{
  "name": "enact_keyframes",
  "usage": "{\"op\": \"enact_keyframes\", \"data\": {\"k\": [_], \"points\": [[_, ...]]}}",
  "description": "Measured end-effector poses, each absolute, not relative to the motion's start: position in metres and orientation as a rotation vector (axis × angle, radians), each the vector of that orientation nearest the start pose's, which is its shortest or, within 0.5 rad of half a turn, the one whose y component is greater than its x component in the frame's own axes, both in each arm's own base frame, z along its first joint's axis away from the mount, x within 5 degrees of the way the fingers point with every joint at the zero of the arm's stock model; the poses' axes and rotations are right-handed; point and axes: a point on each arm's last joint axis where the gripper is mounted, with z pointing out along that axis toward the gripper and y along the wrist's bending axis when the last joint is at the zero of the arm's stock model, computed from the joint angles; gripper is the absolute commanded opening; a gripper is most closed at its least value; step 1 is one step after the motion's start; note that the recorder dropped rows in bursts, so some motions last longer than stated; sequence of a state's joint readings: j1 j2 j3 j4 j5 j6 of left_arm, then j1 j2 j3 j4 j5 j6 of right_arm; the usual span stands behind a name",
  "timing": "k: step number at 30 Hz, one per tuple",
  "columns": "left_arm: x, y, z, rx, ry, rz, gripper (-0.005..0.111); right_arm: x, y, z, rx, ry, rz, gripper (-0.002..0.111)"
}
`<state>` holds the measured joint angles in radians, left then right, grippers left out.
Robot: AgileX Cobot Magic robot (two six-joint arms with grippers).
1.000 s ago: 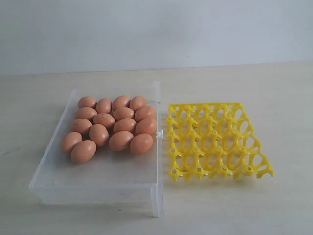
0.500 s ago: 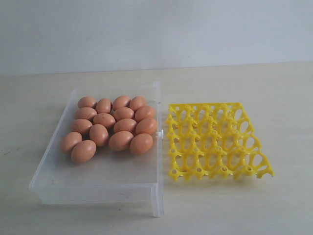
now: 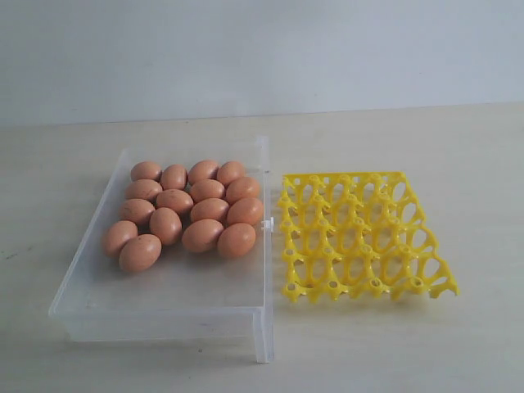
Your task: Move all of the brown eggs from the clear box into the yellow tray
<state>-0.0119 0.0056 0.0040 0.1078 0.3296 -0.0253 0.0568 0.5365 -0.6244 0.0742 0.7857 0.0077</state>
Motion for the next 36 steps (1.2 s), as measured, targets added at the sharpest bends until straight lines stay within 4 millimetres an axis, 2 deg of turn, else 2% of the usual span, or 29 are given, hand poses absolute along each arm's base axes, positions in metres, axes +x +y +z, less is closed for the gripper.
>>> {"op": "enact_keyframes", "data": {"k": [3,9,17,25,28,32,36], "points": [[0.054,0.003,0.182,0.056,1.821,0.077,0.0,0.092,0.01,0.313,-0.028,2.246,0.125,0.0],[0.054,0.003,0.182,0.056,1.821,0.077,0.0,0.098,0.012,0.304,-0.045,2.545,0.122,0.0],[0.054,0.003,0.182,0.056,1.821,0.077,0.0,0.114,0.015,0.301,-0.129,2.626,0.145,0.0],[0.054,0.003,0.182,0.056,1.821,0.077,0.0,0.12,0.023,0.298,-0.217,2.634,0.235,0.024],[0.054,0.003,0.182,0.056,1.821,0.077,0.0,0.122,0.024,0.299,-0.222,2.615,0.239,0.027],[0.054,0.003,0.182,0.056,1.821,0.077,0.0,0.124,0.024,0.3,-0.235,2.583,0.233,0.023],[0.054,0.003,0.182,0.056,1.821,0.077,0.0,0.128,0.033,0.303,-0.341,2.507,0.238,0.0]]}}
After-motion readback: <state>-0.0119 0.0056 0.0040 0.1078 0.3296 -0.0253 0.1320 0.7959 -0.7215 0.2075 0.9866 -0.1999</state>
